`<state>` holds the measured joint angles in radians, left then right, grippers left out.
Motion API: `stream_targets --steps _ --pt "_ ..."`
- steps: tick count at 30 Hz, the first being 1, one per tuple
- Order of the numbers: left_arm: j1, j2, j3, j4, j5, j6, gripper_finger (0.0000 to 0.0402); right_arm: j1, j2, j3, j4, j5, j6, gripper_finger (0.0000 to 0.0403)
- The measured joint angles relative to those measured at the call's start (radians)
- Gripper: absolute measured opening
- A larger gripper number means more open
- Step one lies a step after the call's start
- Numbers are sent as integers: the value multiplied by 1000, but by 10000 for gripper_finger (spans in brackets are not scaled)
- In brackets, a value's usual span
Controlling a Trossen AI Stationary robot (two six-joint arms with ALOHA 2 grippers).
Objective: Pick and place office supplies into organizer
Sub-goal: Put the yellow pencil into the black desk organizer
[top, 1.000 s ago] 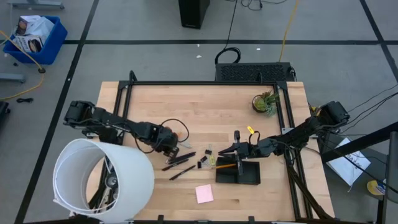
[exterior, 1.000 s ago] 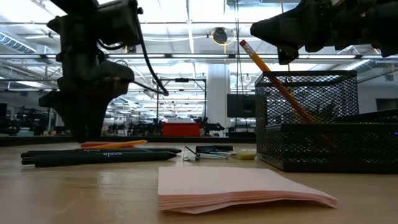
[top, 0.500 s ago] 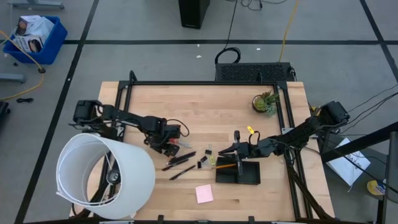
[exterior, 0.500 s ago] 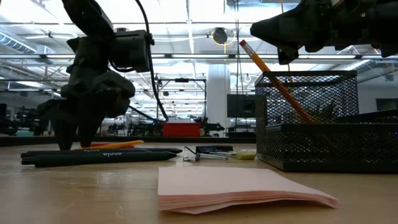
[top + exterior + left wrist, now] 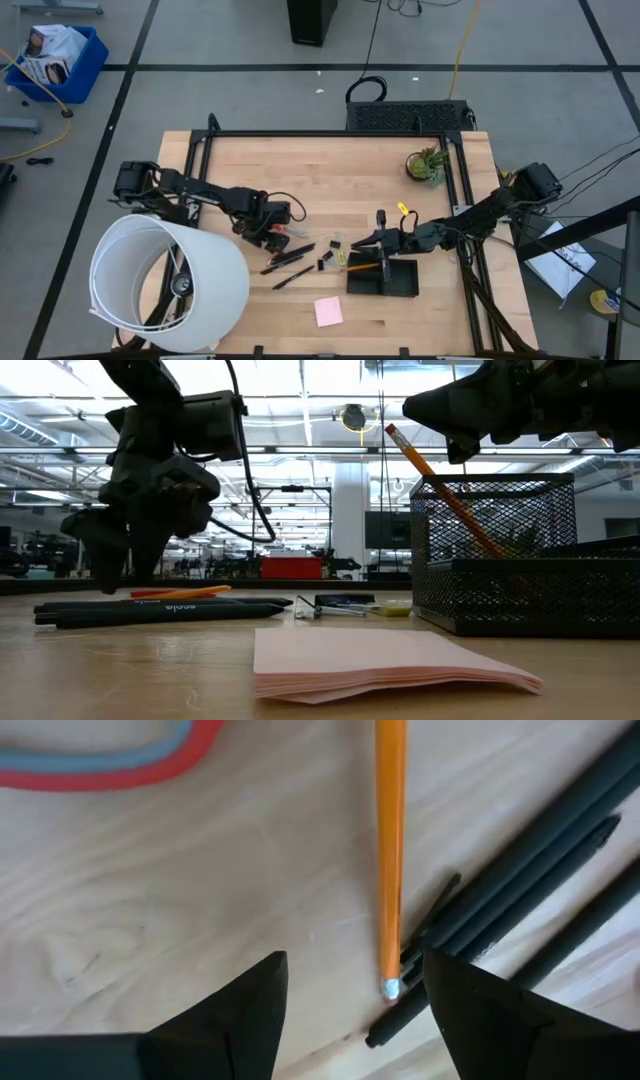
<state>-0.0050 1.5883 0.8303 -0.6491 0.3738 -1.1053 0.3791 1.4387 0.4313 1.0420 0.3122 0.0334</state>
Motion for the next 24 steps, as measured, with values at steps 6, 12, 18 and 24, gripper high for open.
stream_targets --steps 6,12,18,24 --pt "-19 34 1 29 -72 -25 239 0 0 0 0 0 0 18" --pt "-31 45 8 49 -100 -49 239 0 0 0 0 0 0 18" --pt "-51 50 14 106 -123 -87 239 0 0 0 0 0 0 18" --pt "-63 74 19 103 -144 -119 239 0 0 0 0 0 0 18"
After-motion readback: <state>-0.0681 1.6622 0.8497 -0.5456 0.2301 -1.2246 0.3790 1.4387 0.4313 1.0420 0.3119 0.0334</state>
